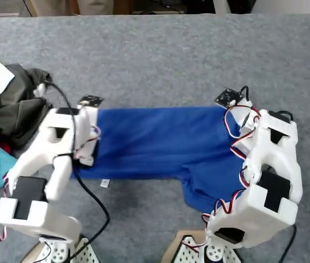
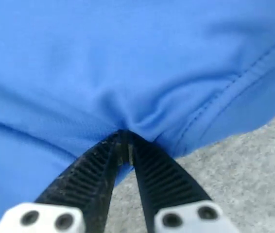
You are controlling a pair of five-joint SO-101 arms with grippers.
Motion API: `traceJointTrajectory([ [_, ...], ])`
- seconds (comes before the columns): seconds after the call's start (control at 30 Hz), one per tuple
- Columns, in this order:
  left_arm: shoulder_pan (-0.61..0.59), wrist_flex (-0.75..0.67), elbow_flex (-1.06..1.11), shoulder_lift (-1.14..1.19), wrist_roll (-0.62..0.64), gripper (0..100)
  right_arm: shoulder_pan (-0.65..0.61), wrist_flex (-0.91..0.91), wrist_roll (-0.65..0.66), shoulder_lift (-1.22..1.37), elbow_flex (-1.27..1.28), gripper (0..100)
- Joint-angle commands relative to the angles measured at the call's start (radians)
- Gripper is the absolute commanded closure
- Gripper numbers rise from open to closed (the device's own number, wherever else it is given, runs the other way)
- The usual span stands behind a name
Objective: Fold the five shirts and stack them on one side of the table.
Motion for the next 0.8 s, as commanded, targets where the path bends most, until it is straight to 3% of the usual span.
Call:
traceJointTrajectory([
  [0.0, -0.101, 0.064, 0.009, -0.016, -0.074, 98, 0.025, -0.017, 0.018, 0.005, -0.047, 99.4],
  [0.2, -0.15, 0.198, 0.034, -0.122, -0.16, 98, 0.022, -0.017, 0.023, 0.012, -0.047, 99.4],
  [0.43, -0.054, 0.35, 0.057, -0.464, -0.196, 98, 0.022, -0.015, 0.023, 0.005, -0.044, 99.4],
  [0.57, 0.009, 0.281, 0.064, -0.615, -0.166, 98, 0.022, 0.032, 0.038, -0.012, -0.058, 99.4],
  [0.77, 0.028, 0.101, 0.041, -0.535, 0.063, 98, 0.024, 0.161, 0.046, -0.232, -0.059, 99.4],
])
